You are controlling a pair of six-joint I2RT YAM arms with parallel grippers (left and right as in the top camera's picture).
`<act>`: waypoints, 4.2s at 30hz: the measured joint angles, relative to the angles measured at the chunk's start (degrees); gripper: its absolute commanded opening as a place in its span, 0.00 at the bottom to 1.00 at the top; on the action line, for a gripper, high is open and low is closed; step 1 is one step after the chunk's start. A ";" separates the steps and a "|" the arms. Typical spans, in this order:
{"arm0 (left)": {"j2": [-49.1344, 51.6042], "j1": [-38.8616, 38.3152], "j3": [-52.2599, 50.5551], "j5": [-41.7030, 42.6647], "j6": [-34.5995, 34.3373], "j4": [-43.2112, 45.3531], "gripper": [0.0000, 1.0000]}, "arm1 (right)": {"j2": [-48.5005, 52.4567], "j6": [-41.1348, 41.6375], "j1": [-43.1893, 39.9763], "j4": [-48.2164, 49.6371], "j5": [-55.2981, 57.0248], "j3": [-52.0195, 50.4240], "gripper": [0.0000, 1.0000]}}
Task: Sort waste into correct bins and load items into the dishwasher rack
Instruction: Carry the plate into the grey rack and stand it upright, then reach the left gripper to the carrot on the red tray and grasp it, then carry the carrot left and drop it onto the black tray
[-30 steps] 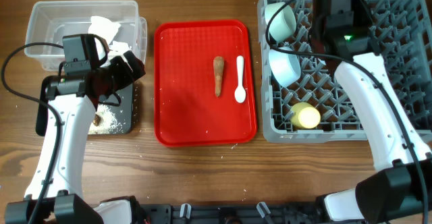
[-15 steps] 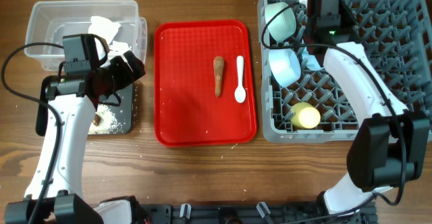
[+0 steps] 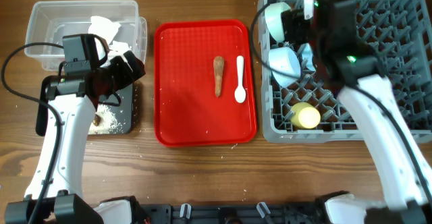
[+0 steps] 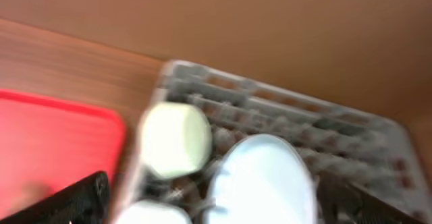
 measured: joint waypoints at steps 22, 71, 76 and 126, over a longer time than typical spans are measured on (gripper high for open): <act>0.00 -0.07 0.00 4.20 0.00 -0.33 1.00 | -6.01 7.52 -10.88 -12.28 -23.89 -0.02 1.00; 33.27 -34.58 14.80 -9.38 11.15 18.95 0.93 | -6.01 7.52 -11.43 -18.03 -23.89 -0.02 1.00; 37.11 -35.63 14.80 -9.84 10.38 19.10 0.58 | -6.01 7.52 -11.43 -18.03 -23.91 -0.02 1.00; 9.66 3.02 -9.79 -36.37 -41.75 10.60 0.08 | -5.99 7.54 -11.43 -19.28 -23.89 -0.02 1.00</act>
